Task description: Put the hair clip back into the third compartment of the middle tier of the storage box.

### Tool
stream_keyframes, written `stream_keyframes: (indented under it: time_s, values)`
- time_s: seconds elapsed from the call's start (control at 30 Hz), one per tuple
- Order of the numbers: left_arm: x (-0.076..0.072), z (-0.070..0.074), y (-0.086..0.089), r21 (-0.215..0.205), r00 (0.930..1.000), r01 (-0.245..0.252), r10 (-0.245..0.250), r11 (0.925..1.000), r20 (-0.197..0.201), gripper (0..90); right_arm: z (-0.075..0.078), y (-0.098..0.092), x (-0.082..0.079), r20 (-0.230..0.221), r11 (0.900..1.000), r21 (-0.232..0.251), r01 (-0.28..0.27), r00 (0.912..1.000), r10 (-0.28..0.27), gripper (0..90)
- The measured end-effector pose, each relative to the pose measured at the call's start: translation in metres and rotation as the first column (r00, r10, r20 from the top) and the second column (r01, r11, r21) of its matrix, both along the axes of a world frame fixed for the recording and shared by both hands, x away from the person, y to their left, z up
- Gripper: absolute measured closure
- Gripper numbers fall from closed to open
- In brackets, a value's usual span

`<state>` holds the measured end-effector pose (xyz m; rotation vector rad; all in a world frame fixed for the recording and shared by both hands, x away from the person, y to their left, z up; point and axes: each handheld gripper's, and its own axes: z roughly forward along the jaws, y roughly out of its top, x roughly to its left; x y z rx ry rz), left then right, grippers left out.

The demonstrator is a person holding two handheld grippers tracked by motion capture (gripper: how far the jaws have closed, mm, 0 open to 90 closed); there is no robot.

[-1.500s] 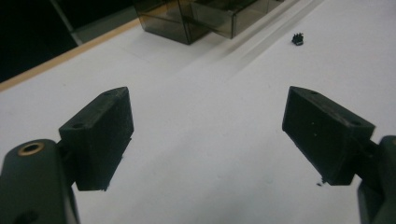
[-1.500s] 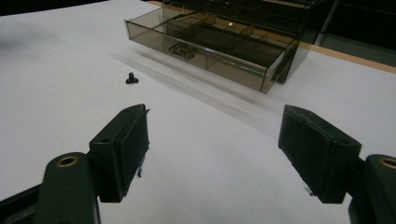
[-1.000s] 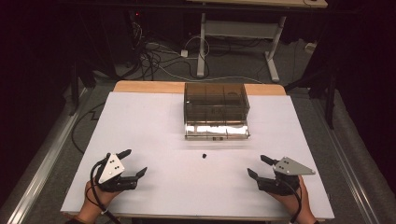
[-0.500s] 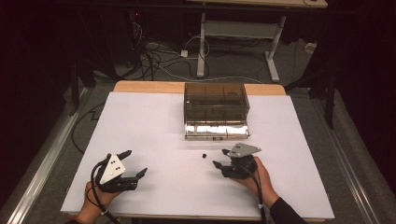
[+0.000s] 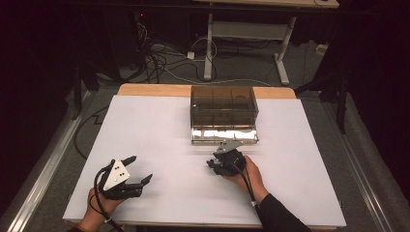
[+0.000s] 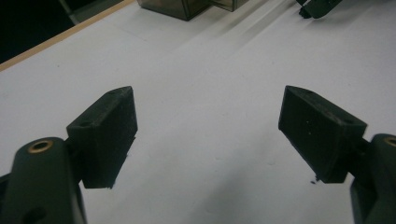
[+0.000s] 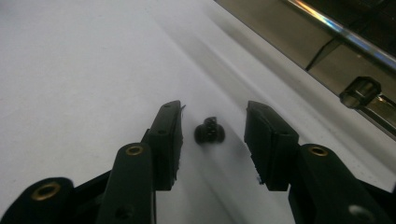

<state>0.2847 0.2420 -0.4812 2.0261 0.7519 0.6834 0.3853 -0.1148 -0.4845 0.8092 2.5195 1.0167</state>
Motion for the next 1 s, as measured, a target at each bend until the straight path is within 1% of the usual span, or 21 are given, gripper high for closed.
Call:
stream_keyframes:
  time_s: [0.03, 0.07, 0.1, 0.13, 0.3, 0.33, 0.4, 0.43, 0.53, 0.6, 0.63, 0.7, 0.73, 0.77, 0.8, 0.83, 0.87, 0.9, 0.93, 0.97, 1.0]
  values:
    - [0.0001, 0.0000, -0.0001, -0.001, 1.0000, 0.001, -0.001, 1.0000, -0.001, 18.4, -0.0001, 0.0003, 0.0016, -0.008, 1.000, 0.001, 0.008, 0.9999, -0.008, 61.2]
    - [0.0008, 0.0001, 0.0000, 0.006, 0.9999, 0.003, -0.003, 1.0000, 0.010, 18.4, -0.0004, 0.0009, 0.0032, -0.013, 1.000, -0.003, 0.009, 0.9999, -0.009, 62.0]
    - [0.0008, 0.0001, 0.0000, 0.006, 0.9999, 0.003, -0.003, 1.0000, 0.010, 18.4, -0.0005, 0.0016, 0.0041, -0.016, 1.000, -0.005, 0.010, 0.9998, -0.010, 63.5]
    - [0.0005, -0.0007, -0.0005, 0.001, 1.0000, 0.002, -0.002, 1.0000, -0.006, 18.5, -0.0006, 0.0024, 0.0046, -0.015, 1.000, -0.005, 0.004, 0.9999, -0.005, 65.3]
    - [0.0009, -0.0012, -0.0003, 0.003, 1.0000, 0.003, -0.003, 1.0000, -0.008, 18.5, -0.0008, 0.0023, 0.0046, -0.019, 1.000, 0.002, -0.022, 0.9996, 0.022, 74.6]
    - [0.0016, -0.0010, 0.0001, 0.007, 1.0000, 0.006, -0.006, 1.0000, 0.002, 18.5, -0.0007, 0.0021, 0.0040, -0.023, 1.000, 0.004, -0.023, 0.9995, 0.024, 78.0]
    - [0.0015, -0.0017, 0.0004, 0.001, 0.9999, 0.003, -0.003, 1.0000, -0.011, 18.5, -0.0005, 0.0020, 0.0033, -0.023, 1.000, 0.003, -0.029, 0.9993, 0.029, 79.5]
    - [0.0015, -0.0017, 0.0004, 0.001, 0.9999, 0.003, -0.003, 1.0000, -0.011, 18.5, -0.0005, 0.0018, 0.0032, -0.024, 1.000, 0.005, -0.029, 0.9993, 0.030, 79.9]
    - [0.0020, -0.0025, 0.0006, 0.006, 0.9999, 0.004, -0.004, 1.0000, -0.014, 18.4, -0.0002, 0.0004, 0.0030, -0.028, 0.999, 0.014, -0.033, 0.9991, 0.033, 79.8]
    - [0.0021, -0.0029, 0.0001, 0.012, 0.9999, 0.004, -0.004, 0.9999, -0.017, 18.4, 0.0006, -0.0015, 0.0031, -0.025, 0.999, 0.028, -0.019, 0.9995, 0.020, 72.2]
    - [0.0020, -0.0030, 0.0000, 0.014, 0.9999, 0.005, -0.005, 0.9999, -0.016, 18.4, 0.0006, -0.0015, 0.0031, -0.025, 0.999, 0.028, -0.019, 0.9995, 0.020, 72.2]
    - [0.0019, -0.0029, -0.0001, 0.010, 0.9999, 0.003, -0.003, 0.9999, -0.014, 18.4, 0.0015, -0.0031, 0.0021, -0.031, 0.999, 0.032, -0.009, 0.9995, 0.010, 66.4]
    - [0.0023, -0.0021, 0.0006, 0.017, 1.0000, 0.009, -0.009, 0.9998, 0.000, 18.5, 0.0019, -0.0040, 0.0012, -0.032, 0.999, 0.038, -0.005, 0.9995, 0.006, 65.3]
    - [0.0023, -0.0021, 0.0006, 0.017, 1.0000, 0.009, -0.009, 0.9998, 0.000, 18.4, 0.0023, -0.0052, 0.0011, -0.035, 0.999, 0.035, -0.018, 0.9992, 0.019, 65.4]
    - [0.0015, -0.0024, 0.0005, 0.010, 0.9999, 0.005, -0.005, 0.9999, -0.011, 18.4, 0.0019, -0.0058, 0.0005, -0.037, 0.999, 0.032, -0.022, 0.9990, 0.023, 65.3]
    - [0.0015, -0.0024, 0.0005, 0.010, 0.9999, 0.005, -0.005, 0.9999, -0.011, 18.4, 0.0010, -0.0061, 0.0007, -0.043, 0.999, 0.022, -0.026, 0.9987, 0.027, 65.4]
    - [0.0024, -0.0022, 0.0010, 0.017, 1.0000, 0.008, -0.008, 0.9998, -0.001, 18.4, 0.0003, -0.0056, 0.0005, -0.047, 1.000, 0.013, -0.026, 0.9986, 0.027, 66.1]
    - [0.0022, -0.0027, 0.0008, 0.011, 0.9998, 0.005, -0.005, 0.9999, -0.017, 18.4, 0.0004, -0.0050, 0.0003, -0.041, 1.000, 0.008, -0.029, 0.9987, 0.029, 67.4]
    - [0.0019, -0.0026, 0.0008, 0.014, 0.9998, 0.007, -0.006, 0.9999, -0.016, 18.5, 0.0001, -0.0045, 0.0004, -0.036, 0.999, 0.007, -0.031, 0.9989, 0.031, 68.6]
    - [0.0020, -0.0022, 0.0008, 0.016, 1.0000, 0.009, -0.009, 0.9998, -0.003, 18.5, 0.0001, -0.0048, 0.0005, -0.035, 1.000, 0.006, -0.030, 0.9989, 0.031, 69.4]
    - [0.0010, -0.0023, 0.0006, 0.011, 0.9999, 0.007, -0.007, 0.9999, -0.014, 18.5, 0.0001, -0.0053, 0.0003, -0.039, 1.000, 0.009, -0.028, 0.9988, 0.029, 70.6]
